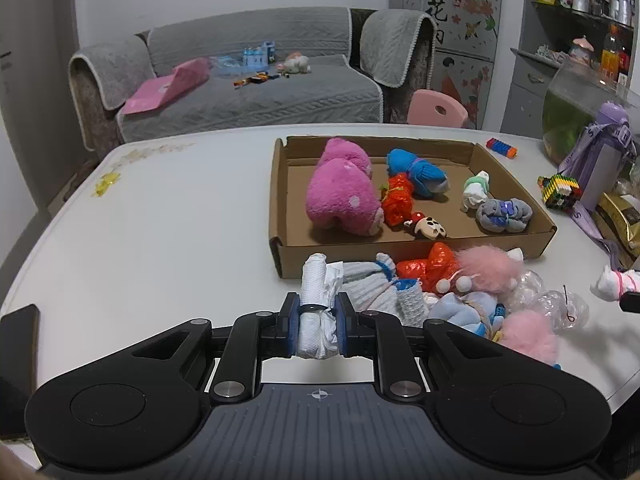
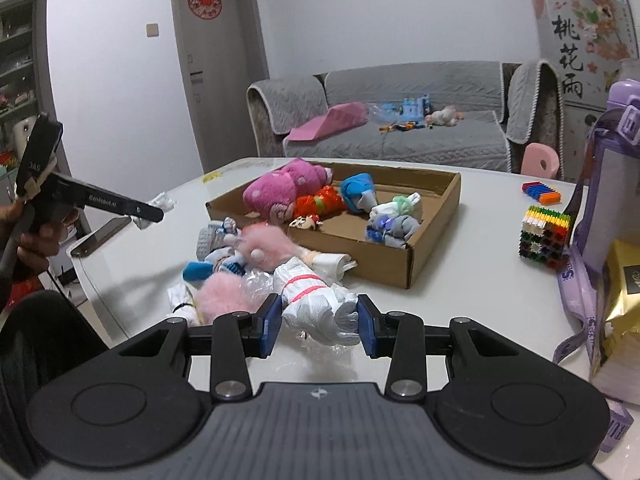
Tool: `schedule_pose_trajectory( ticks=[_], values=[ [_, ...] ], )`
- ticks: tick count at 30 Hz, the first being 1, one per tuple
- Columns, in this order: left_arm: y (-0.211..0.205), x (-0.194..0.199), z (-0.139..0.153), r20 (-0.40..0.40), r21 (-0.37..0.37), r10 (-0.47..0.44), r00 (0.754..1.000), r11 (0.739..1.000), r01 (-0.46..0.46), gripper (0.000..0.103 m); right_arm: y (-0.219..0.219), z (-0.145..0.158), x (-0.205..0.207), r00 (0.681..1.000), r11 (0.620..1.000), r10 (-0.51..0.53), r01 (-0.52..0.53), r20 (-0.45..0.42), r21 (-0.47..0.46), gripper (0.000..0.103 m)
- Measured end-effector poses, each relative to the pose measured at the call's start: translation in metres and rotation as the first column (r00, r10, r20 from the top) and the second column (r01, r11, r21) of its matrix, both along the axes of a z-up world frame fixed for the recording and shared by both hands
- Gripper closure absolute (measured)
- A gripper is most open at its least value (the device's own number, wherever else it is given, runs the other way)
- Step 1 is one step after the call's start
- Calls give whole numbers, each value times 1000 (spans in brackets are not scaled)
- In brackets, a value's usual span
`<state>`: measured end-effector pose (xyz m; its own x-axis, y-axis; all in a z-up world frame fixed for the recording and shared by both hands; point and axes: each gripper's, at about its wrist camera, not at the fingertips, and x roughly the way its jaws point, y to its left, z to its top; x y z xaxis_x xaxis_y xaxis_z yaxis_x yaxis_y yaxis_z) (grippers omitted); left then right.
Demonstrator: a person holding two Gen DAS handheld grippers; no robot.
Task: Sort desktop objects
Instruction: 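Carry both items over the cardboard tray and open both grippers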
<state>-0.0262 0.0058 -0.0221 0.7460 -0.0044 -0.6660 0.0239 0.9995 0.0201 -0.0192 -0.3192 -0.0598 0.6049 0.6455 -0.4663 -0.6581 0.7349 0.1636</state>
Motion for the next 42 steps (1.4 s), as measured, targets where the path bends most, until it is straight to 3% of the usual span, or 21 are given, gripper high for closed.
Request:
schedule_pose_trajectory(
  ticks=[14,26,34,42],
  values=[
    [-16,17,7,16,-4,-31,999,1000,31,80,0,22,16,996,997,-49,44,73,66,66],
    [-49,75,33,65,-28,-92,994,995,93,80,27,63,82,973,988,-123,101,197,121,66],
    [-83,131,17,16,-39,-169,985,985,170,80,41,55,138,975,990,-127,113,181,90,67],
    [-112,160,-11,-41,-39,-234,971,972,232,80,62,24,177,982,991,-128,131,141,-15,66]
  ],
)
